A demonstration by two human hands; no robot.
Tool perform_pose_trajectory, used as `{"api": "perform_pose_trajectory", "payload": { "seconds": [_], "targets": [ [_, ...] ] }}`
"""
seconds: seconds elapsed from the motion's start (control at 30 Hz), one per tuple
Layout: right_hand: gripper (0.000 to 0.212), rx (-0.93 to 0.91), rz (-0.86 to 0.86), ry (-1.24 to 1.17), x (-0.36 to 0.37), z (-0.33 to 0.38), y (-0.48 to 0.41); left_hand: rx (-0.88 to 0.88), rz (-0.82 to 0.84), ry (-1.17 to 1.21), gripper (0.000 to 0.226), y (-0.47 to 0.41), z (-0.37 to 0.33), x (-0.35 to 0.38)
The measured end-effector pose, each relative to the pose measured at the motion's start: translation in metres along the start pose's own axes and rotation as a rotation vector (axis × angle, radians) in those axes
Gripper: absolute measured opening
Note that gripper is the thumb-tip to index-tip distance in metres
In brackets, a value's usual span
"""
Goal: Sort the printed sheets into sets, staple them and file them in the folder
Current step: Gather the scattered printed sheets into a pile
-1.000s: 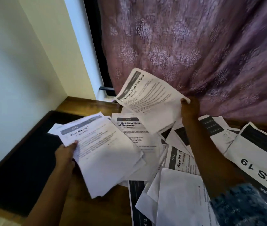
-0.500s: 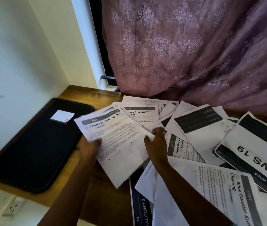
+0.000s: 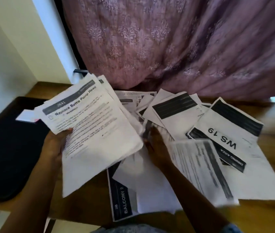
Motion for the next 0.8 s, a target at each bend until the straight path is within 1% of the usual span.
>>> {"api": "perform_pose_trajectory", "payload": {
  "seconds": [0.07, 0.13, 0.17, 0.2, 0.27, 0.3, 0.37, 0.4, 0.43, 0.47, 0.57, 0.67, 0.7, 0.73, 0.8],
  "targets": [
    [0.048, -0.034, 0.017, -0.262, -0.009, 0.008, -0.010, 0.024, 0.136, -0.145, 0.049, 0.000, 0.006, 0.028],
    [0.041, 0.090, -0.003, -0.534, -0.024, -0.001, -0.021, 0.077, 0.193, -0.336, 0.047, 0.005, 0.010, 0.057],
    [0.035, 0.130, -0.047, -0.628, -0.033, -0.007, -0.026, 0.074, 0.206, -0.385, 0.044, 0.006, 0.017, 0.067],
    [0.029, 0.142, -0.109, -0.658, -0.048, -0.012, -0.025, 0.052, 0.226, -0.427, 0.042, 0.006, 0.027, 0.079],
    [0.022, 0.147, -0.229, -0.551, -0.083, -0.029, -0.015, -0.006, 0.341, -0.418, 0.040, 0.011, 0.049, 0.112],
    [0.021, 0.153, -0.301, -0.484, -0.103, -0.040, -0.005, -0.026, 0.412, -0.420, 0.046, 0.015, 0.060, 0.129],
    [0.020, 0.202, -0.462, -0.434, -0.141, -0.069, 0.022, -0.032, 0.513, -0.523, 0.069, 0.022, 0.074, 0.161],
    [0.018, 0.244, -0.548, -0.436, -0.159, -0.083, 0.038, -0.033, 0.562, -0.594, 0.069, 0.027, 0.082, 0.177],
    [0.016, 0.299, -0.624, -0.413, -0.175, -0.096, 0.055, -0.033, 0.609, -0.661, 0.060, 0.031, 0.091, 0.194],
    [0.015, 0.356, -0.665, -0.364, -0.188, -0.106, 0.069, -0.030, 0.644, -0.719, 0.053, 0.034, 0.100, 0.208],
    [0.021, 0.488, -0.653, -0.122, -0.209, -0.131, 0.091, 0.118, 0.724, -0.960, 0.047, 0.042, 0.112, 0.255],
    [0.041, 0.549, -0.479, 0.051, -0.207, -0.140, 0.093, 0.256, 0.823, -1.175, 0.048, 0.052, 0.128, 0.293],
    [0.046, 0.573, -0.422, 0.054, -0.203, -0.142, 0.092, 0.274, 0.845, -1.220, 0.049, 0.056, 0.134, 0.301],
    [0.049, 0.585, -0.372, 0.006, -0.197, -0.141, 0.091, 0.275, 0.858, -1.236, 0.049, 0.061, 0.139, 0.309],
    [0.048, 0.560, -0.305, -0.131, -0.189, -0.136, 0.085, 0.260, 0.853, -1.227, 0.049, 0.070, 0.146, 0.320]
  ]
}}
Point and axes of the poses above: each hand's wrist, its own y-axis away from the middle knuckle, its own x-axis out of the palm, z = x × y, the point moved 10 cm from there along -y, towards the middle knuckle, and after that the axes turned 2 degrees about -y, right-handed, at the moved point
